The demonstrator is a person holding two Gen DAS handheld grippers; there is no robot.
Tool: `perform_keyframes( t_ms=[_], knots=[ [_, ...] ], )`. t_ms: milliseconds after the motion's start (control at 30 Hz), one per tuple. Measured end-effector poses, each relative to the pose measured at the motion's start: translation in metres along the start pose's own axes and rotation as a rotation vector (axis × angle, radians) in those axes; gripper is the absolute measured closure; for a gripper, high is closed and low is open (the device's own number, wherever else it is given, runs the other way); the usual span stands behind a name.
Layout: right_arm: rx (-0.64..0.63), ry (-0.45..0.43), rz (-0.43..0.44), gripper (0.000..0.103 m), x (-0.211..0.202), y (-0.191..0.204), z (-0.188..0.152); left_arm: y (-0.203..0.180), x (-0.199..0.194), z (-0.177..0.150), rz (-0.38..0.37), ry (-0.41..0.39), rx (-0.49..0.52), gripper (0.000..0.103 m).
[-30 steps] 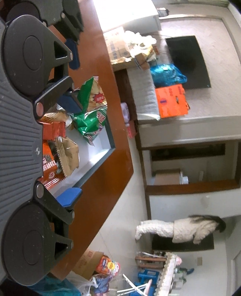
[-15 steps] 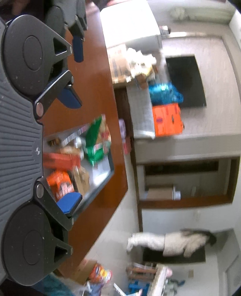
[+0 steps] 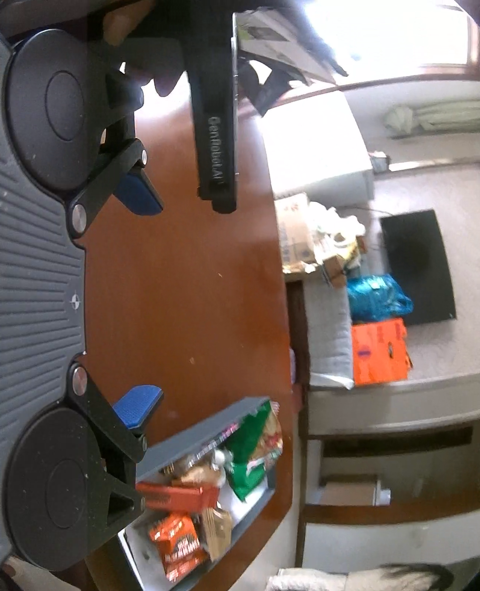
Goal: Organize snacks
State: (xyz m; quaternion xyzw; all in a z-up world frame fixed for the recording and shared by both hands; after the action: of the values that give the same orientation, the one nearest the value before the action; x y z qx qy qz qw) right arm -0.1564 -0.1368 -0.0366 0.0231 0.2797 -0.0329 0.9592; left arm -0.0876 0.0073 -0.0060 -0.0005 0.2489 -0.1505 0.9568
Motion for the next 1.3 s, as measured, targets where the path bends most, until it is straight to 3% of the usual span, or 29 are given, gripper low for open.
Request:
perform_keyframes(
  t_ms=[200,500,767,867,933,1000,1067,1167,1300],
  knots=[
    [-0.007,0.031,-0.002,0.003,0.001,-0.001,-0.002,0.012,0.001,-0.004,0.043,0.018,-0.047,0.026],
    [0.010,0.033,0.006,0.002,-0.001,-0.008,-0.001,0.005,0.010,-0.007,0.046,0.054,-0.015,0.026],
    [0.023,0.023,0.003,0.002,-0.004,-0.012,0.002,-0.003,0.013,-0.003,0.011,0.045,-0.007,0.026],
    [0.048,0.004,-0.016,0.002,-0.011,-0.017,0.006,-0.014,0.007,0.001,-0.052,0.004,-0.008,0.026],
    [0.073,-0.031,-0.063,0.002,-0.020,-0.024,0.009,-0.029,0.004,0.004,-0.094,-0.022,0.019,0.026],
    [0.071,-0.056,-0.133,0.002,-0.030,-0.032,0.010,-0.051,0.006,0.002,-0.134,0.001,0.055,0.026],
    [0.055,-0.038,-0.215,0.002,-0.036,-0.040,0.004,-0.070,0.008,-0.004,-0.171,0.020,0.050,0.025],
    [0.191,0.014,-0.260,0.002,-0.043,-0.058,-0.012,-0.095,0.014,-0.010,-0.228,0.046,0.064,0.025],
    [0.203,-0.024,-0.378,0.002,-0.053,-0.061,-0.023,-0.119,0.017,-0.017,-0.261,0.042,0.099,0.024]
  ],
)
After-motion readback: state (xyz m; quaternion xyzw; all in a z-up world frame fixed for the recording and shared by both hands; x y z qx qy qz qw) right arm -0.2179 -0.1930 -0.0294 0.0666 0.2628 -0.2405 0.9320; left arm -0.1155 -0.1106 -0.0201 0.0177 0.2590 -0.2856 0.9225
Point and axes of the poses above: each gripper's, at about its wrist camera, not at the fingertips, and x roughly the way its jaws point, y to its left, z to its top, the point moved 1 cm from there along x, roughly the way its jaws point, and after that the axes turned 11 degrees about -z, right-handed, at the moved point
